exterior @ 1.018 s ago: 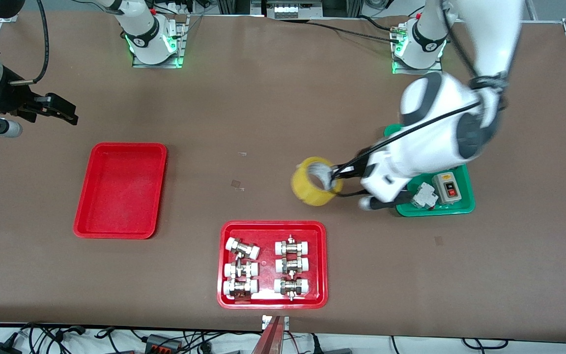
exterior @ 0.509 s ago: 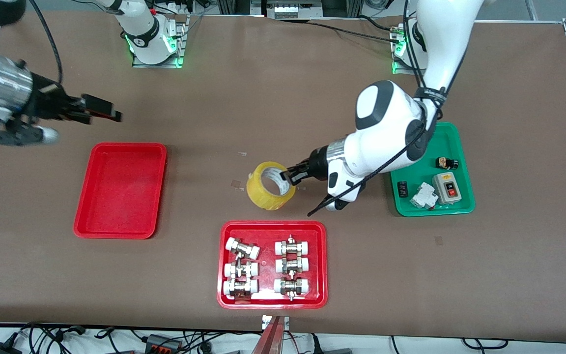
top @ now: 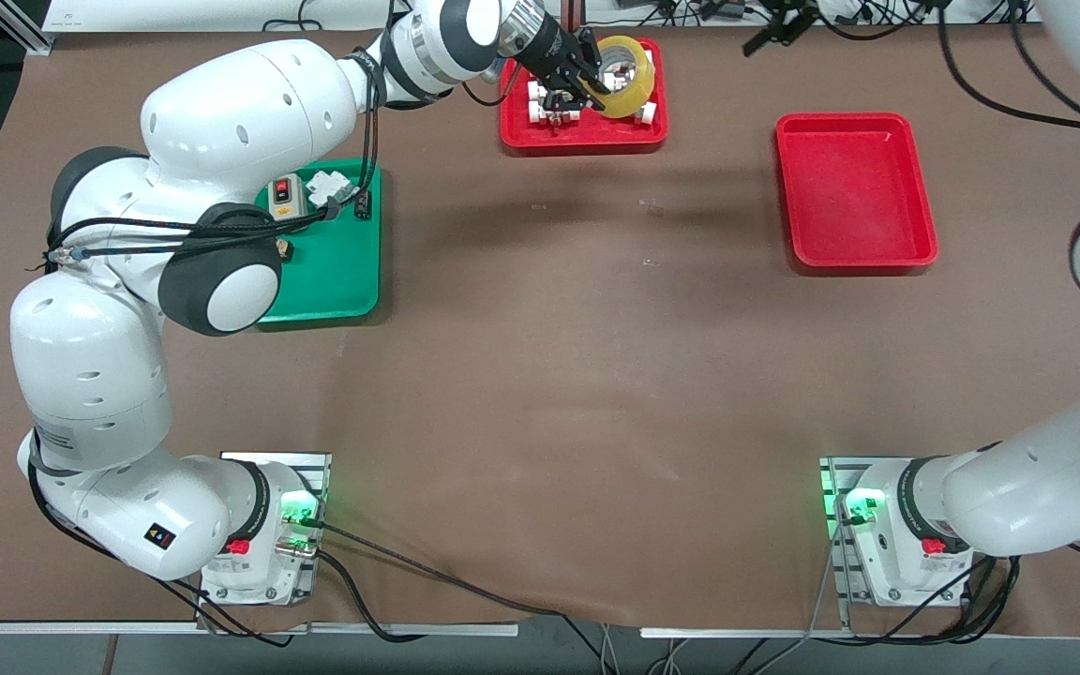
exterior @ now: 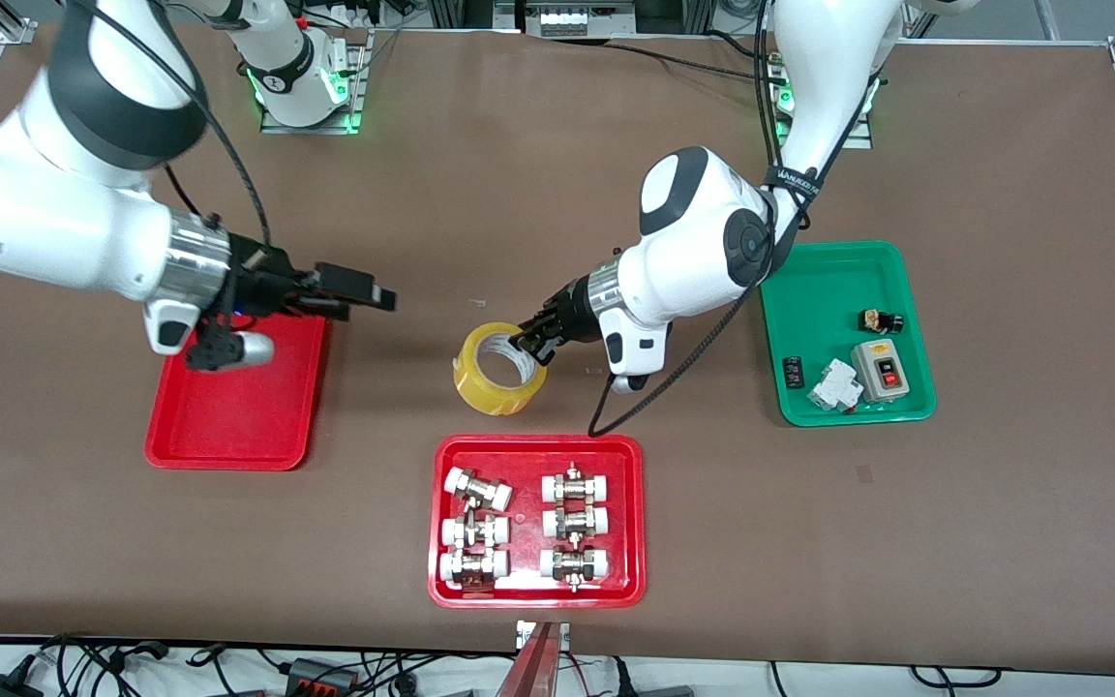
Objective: Left arm passes tape to right arm into tray
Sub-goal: 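Hold the tape out with the left gripper while the right gripper grasps it, then carry the tape with the right gripper while the left gripper withdraws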
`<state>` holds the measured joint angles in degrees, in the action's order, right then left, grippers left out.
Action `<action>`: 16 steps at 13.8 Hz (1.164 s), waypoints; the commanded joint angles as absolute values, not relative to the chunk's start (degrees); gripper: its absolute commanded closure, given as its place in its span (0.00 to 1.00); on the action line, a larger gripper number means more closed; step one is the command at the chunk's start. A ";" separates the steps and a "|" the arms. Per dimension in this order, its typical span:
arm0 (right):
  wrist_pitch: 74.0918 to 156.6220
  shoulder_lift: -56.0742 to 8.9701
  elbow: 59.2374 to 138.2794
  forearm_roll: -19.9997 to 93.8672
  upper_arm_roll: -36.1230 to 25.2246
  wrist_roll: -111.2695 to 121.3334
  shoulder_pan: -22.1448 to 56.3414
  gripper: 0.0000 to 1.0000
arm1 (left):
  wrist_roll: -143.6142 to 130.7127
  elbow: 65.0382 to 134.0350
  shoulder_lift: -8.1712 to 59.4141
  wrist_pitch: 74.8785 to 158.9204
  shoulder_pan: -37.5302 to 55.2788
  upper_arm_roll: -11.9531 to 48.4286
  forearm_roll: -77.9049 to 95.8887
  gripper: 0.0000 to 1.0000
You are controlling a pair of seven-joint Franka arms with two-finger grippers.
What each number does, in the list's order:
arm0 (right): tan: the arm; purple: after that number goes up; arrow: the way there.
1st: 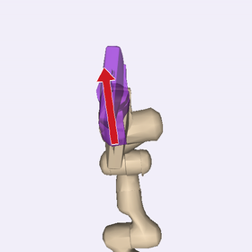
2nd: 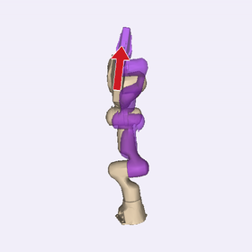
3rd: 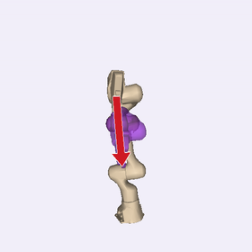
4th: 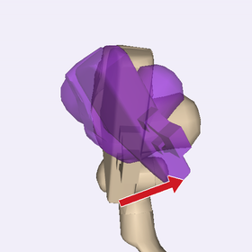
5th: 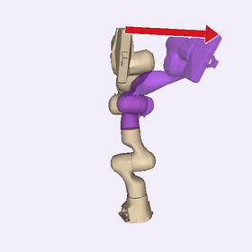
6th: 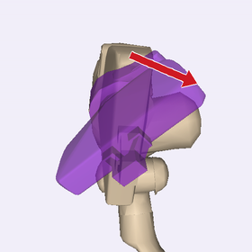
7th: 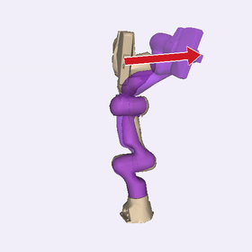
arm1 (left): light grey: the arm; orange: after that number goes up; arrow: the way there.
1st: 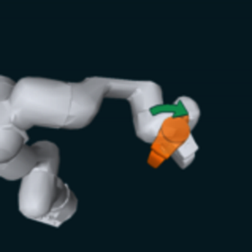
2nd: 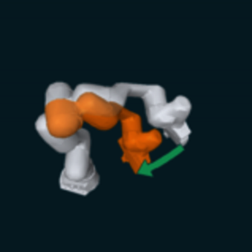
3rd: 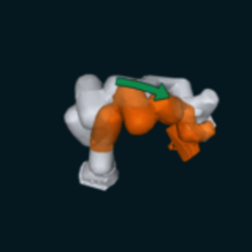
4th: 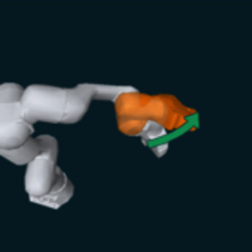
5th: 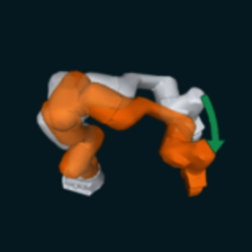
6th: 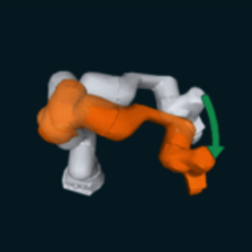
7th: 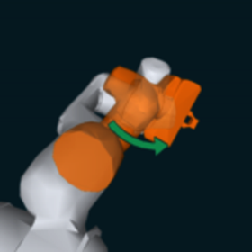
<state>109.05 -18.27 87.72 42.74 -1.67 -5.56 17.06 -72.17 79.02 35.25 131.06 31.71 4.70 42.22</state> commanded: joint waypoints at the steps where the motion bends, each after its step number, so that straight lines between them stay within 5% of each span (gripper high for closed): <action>1: 112.92 -24.33 84.20 50.24 -2.20 1.20 17.66 0.00 | -73.04 77.17 36.30 130.95 31.82 4.57 47.09 1.00; 11: 121.29 -30.94 84.20 56.34 -2.20 5.80 22.32 0.00 | -63.20 76.55 37.88 131.31 31.11 4.75 58.27 1.00; 12: 121.29 -30.94 84.20 55.99 -2.20 6.67 22.32 0.15 | -62.50 76.38 37.97 131.31 31.03 4.66 58.27 1.00; 14: 121.20 -30.85 84.20 55.90 -2.28 8.17 22.32 0.71 | -62.23 76.38 38.06 131.40 31.11 4.48 58.27 1.00; 16: 121.20 -30.67 84.02 55.90 -2.29 8.09 22.32 1.00 | -62.23 76.38 38.06 132.27 31.11 4.48 58.36 1.00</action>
